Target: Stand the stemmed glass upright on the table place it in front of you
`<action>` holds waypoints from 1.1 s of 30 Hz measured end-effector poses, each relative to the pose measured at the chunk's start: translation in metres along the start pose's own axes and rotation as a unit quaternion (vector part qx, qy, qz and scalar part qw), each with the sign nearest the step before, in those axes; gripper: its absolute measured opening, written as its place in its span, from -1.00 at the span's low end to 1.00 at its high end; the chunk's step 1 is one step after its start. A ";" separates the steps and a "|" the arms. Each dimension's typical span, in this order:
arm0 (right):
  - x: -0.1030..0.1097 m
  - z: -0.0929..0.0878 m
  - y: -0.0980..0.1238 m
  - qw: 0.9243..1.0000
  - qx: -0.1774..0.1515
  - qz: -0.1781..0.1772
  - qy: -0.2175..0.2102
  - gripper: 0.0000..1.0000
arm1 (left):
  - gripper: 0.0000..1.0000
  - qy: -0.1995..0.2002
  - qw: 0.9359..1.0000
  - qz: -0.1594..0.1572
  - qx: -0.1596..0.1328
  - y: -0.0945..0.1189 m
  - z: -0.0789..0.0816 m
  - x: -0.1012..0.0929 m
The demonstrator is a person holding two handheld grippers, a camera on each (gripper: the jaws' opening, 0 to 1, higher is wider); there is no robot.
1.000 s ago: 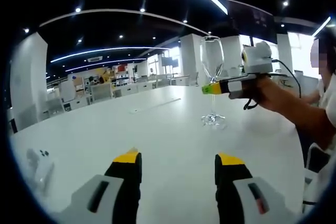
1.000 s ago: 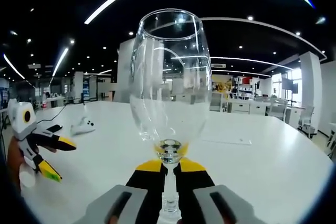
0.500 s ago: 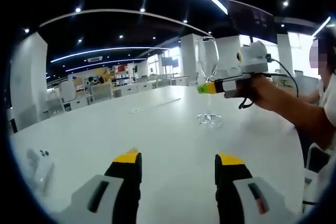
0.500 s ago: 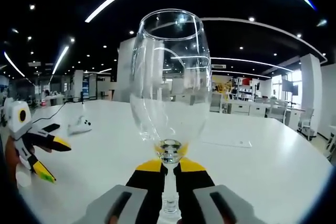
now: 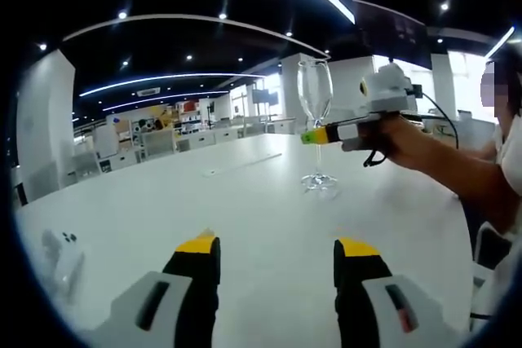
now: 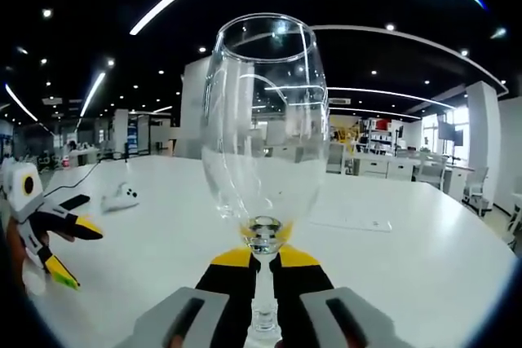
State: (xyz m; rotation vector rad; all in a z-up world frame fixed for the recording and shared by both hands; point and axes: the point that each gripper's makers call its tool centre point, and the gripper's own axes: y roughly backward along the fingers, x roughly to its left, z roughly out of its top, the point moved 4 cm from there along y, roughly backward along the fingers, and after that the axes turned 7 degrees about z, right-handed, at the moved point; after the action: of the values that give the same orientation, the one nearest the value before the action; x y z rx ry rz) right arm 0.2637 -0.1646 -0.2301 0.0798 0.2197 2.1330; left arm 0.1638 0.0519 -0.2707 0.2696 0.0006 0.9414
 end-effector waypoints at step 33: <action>-0.020 0.007 -0.023 1.000 0.004 -0.008 0.001 -0.77 | 0.12 0.002 1.000 0.003 -0.002 0.000 0.001 0.001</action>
State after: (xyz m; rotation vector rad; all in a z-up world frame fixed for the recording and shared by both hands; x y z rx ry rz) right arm 0.2948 -0.1686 -0.2265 0.0805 0.2304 2.1173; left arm 0.1646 0.0529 -0.2699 0.2641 0.0021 0.9480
